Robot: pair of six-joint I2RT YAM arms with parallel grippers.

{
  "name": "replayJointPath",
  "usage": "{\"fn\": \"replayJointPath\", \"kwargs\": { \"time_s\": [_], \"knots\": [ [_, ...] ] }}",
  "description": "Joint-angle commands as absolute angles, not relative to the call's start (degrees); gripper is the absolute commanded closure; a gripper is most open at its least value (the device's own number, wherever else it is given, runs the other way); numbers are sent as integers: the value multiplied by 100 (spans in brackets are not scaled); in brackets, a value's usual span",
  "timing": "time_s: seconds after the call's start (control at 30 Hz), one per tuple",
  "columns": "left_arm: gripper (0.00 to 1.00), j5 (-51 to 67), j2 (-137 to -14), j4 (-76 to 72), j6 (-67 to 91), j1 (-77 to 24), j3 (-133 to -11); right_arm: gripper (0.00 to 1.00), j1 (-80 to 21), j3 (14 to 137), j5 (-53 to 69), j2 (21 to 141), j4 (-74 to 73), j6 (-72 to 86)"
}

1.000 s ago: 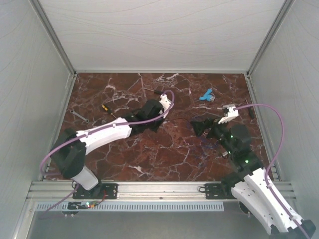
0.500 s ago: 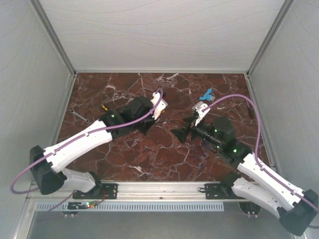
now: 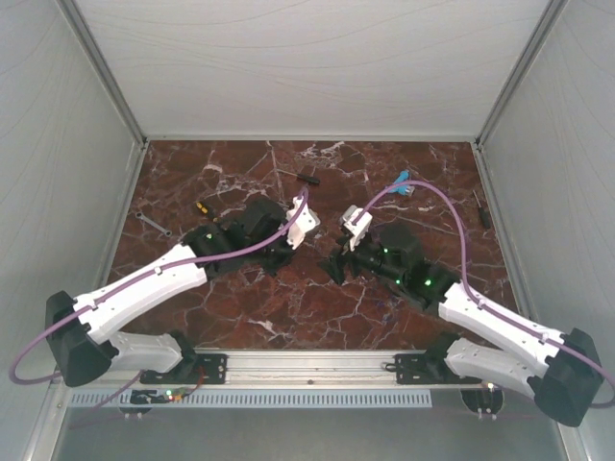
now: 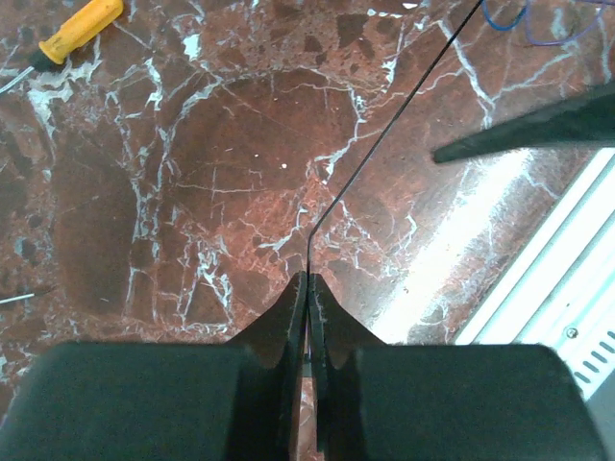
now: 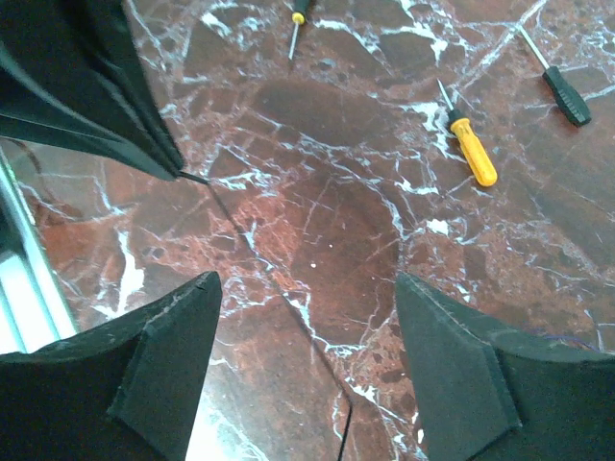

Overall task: Zip-tie the wires
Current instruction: Pick up the ribbon at the center of the board.

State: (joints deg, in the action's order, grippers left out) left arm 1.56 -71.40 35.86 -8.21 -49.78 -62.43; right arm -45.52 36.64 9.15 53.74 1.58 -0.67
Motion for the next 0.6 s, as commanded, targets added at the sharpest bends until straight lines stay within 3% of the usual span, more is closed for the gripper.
{"fn": "replayJointPath", "kwargs": {
  "time_s": [0.0,0.1,0.23,0.37,0.4,0.5,0.53,0.57],
  "knots": [
    [100,559,-6876,3228,-877,-4997,-6179,33,-4676,3776,835,5644,492,-212],
    [100,591,-6857,3209,-866,-4993,-6167,40,-4746,3804,906,5806,531,-227],
    [100,709,-6835,3187,-858,-5001,-6137,75,-4789,3793,870,5899,619,-191],
    [100,697,-6832,3153,-842,-4998,-6101,98,-4790,3775,941,5915,641,-128],
    [99,665,-6833,3136,-824,-5001,-6093,100,-4799,3762,968,5903,649,-90],
    [71,427,-6788,2987,-689,-4998,-6056,100,-4809,3707,1019,5844,730,8],
    [44,280,-6749,2900,-597,-4993,-6048,100,-4808,3681,1019,5825,756,35],
    [25,95,-6705,2804,-500,-4994,-6048,100,-4808,3664,1003,5800,787,77]
  ]
}}
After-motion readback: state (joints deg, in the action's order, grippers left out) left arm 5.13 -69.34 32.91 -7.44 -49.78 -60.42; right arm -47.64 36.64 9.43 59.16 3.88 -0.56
